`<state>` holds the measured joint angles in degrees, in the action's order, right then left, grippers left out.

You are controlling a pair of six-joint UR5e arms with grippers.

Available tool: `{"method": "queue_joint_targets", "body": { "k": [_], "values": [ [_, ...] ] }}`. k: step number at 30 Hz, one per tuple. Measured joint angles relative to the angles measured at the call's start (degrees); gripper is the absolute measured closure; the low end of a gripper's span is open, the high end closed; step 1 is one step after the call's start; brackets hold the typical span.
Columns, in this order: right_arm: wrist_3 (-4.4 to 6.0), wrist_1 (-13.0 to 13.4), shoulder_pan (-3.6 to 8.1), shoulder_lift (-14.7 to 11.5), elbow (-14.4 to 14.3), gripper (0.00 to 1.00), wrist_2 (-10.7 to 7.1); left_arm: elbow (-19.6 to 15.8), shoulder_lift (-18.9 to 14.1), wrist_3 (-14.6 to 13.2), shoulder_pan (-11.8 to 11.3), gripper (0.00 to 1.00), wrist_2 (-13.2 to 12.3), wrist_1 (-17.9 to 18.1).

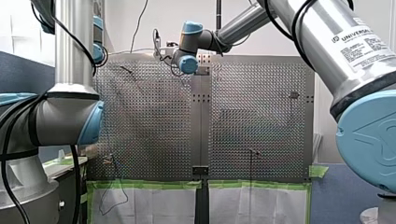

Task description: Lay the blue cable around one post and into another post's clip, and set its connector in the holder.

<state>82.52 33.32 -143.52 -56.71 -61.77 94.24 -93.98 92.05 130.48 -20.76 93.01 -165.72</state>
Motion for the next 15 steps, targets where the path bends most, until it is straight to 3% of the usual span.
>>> {"method": "queue_joint_targets", "body": {
  "k": [7, 15],
  "values": [
    [0.6, -0.8, -0.11, 1.1, 3.5, 1.0, 0.23, 0.0, 1.1, -0.3, -2.6, 0.0, -3.2, 0.8],
    [1.16, -0.9, 1.16, 1.4, 5.5, 1.0, 1.63, 0.0, 3.8, -1.3, -1.6, 0.0, -7.2, 1.2]
  ]
}}
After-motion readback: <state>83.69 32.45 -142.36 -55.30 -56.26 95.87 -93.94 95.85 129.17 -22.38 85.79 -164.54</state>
